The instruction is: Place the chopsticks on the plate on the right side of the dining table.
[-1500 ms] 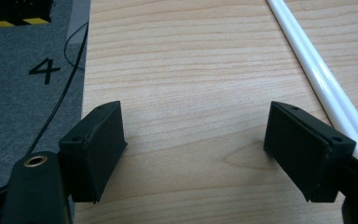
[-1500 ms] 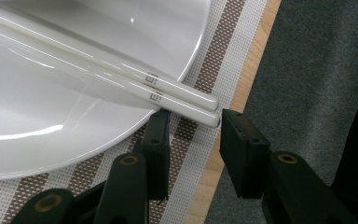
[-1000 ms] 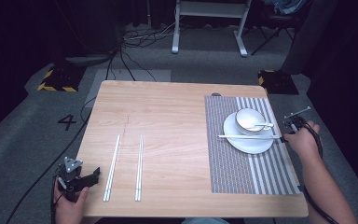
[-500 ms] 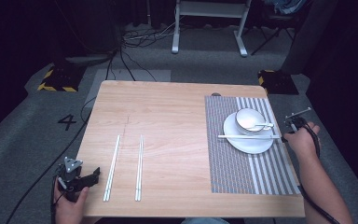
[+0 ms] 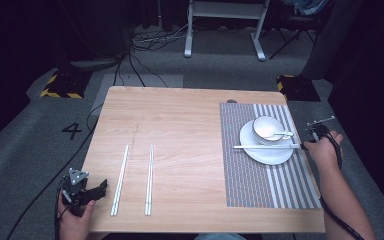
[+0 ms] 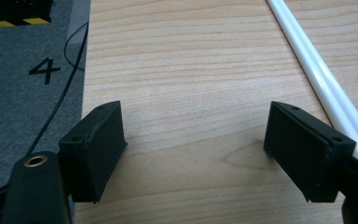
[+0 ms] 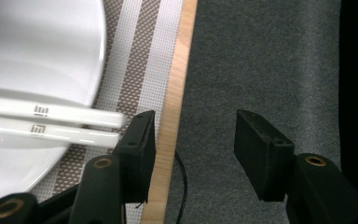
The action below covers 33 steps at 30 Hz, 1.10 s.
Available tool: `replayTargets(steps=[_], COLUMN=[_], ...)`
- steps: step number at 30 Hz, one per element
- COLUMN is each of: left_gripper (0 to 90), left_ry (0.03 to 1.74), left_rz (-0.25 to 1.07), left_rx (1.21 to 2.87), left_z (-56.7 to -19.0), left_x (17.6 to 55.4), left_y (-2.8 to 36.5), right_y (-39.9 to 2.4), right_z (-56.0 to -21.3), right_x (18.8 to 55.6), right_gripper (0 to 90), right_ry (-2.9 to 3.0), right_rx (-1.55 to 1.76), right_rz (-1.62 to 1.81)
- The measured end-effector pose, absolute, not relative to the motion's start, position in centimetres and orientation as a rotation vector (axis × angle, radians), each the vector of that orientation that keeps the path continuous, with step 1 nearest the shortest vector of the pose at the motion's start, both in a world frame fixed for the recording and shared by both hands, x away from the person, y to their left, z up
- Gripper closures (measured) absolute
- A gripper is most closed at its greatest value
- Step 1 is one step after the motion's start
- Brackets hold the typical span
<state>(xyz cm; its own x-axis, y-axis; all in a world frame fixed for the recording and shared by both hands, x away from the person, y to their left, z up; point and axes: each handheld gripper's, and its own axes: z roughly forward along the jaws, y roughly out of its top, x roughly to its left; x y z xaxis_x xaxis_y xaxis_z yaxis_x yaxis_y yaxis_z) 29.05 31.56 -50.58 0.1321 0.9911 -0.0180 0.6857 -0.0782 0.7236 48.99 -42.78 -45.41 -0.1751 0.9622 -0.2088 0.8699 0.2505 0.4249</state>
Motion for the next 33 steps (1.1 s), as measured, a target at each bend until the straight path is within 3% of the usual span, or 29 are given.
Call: replayTargets(steps=[9, 21, 33], left_gripper=[20.0, 20.0, 20.0], left_ry=[1.613, 1.613, 1.613], left_rz=[0.672, 0.671, 0.672], left_rx=[1.828, 1.829, 1.829], left_z=[-50.6, -50.6, -50.6], left_x=[29.0, 29.0, 29.0], left_y=[31.6, 31.6, 31.6], right_y=[-42.8, -42.3, -39.6], right_z=[-45.7, -45.4, -42.3], right_x=[49.6, 49.2, 45.8], right_gripper=[40.5, 39.2, 36.6], right_ry=[2.122, 2.117, 2.093], right_rx=[1.523, 1.545, 1.570], right_rz=[0.316, 0.326, 0.604])
